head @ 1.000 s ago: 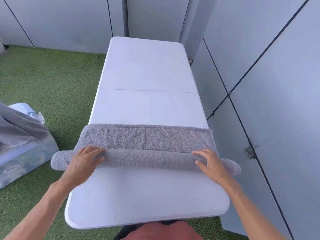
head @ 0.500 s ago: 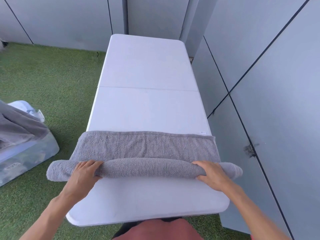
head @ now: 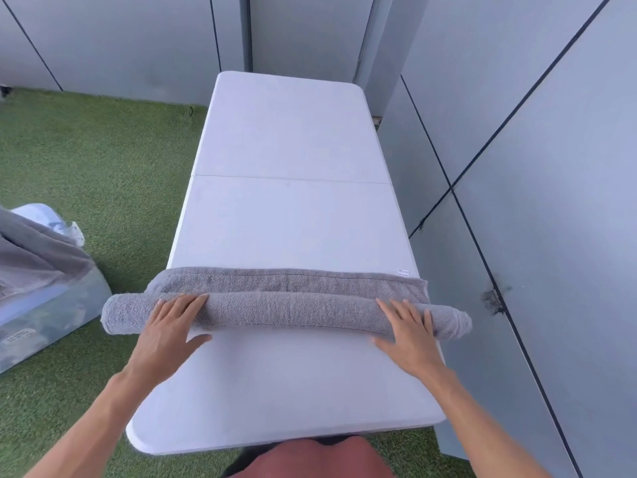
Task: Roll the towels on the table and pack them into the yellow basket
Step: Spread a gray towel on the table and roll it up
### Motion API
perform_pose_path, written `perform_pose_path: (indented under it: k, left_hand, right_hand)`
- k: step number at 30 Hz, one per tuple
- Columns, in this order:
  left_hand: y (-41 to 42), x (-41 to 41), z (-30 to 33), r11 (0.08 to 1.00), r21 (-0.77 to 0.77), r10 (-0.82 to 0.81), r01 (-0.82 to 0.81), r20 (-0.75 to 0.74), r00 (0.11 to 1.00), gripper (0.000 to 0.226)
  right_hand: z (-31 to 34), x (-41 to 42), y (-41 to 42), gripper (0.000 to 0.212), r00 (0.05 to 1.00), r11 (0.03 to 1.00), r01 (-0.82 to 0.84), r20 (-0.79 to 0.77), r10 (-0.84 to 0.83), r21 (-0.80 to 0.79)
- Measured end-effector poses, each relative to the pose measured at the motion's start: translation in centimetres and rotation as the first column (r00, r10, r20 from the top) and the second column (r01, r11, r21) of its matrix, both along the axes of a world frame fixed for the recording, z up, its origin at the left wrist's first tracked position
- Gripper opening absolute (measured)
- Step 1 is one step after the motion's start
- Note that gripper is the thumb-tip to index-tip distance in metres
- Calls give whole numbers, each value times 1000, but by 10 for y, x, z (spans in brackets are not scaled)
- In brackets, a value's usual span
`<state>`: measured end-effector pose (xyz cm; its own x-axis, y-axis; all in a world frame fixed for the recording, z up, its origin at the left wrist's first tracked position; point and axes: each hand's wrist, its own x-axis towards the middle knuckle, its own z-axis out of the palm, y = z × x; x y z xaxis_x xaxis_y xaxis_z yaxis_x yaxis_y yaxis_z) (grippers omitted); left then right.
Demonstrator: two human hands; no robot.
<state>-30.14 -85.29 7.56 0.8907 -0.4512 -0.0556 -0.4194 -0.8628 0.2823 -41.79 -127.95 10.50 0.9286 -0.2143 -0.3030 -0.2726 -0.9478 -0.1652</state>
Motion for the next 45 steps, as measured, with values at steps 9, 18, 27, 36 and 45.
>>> perform_pose_path:
  k: [9,18,27,36,45]
  left_hand:
    - [12,-26,13,997,65,47,-37,-171,984,47]
    - [12,4,16,985,-127,103,-113,-81,991,34]
    - [22,-11,6,1000,-3,12,-12,24,1000,63]
    - [14,5,14,956,-180,166,-230,-313,935,33]
    - [-78,7,23,830,-202,452,-521,-304,838,28]
  right_hand:
    - [7,-36,-5,52,996,997,-65,-54,66,28]
    - [6,-7,-21,37,975,982,92,188,-123,163]
    - [0,-27,-16,59,996,999,15,88,-11,-46]
    - [2,-14,-13,37,981,969,168,70,-183,182]
    - [-5,39,50,30,835,818,495,100,-541,294]
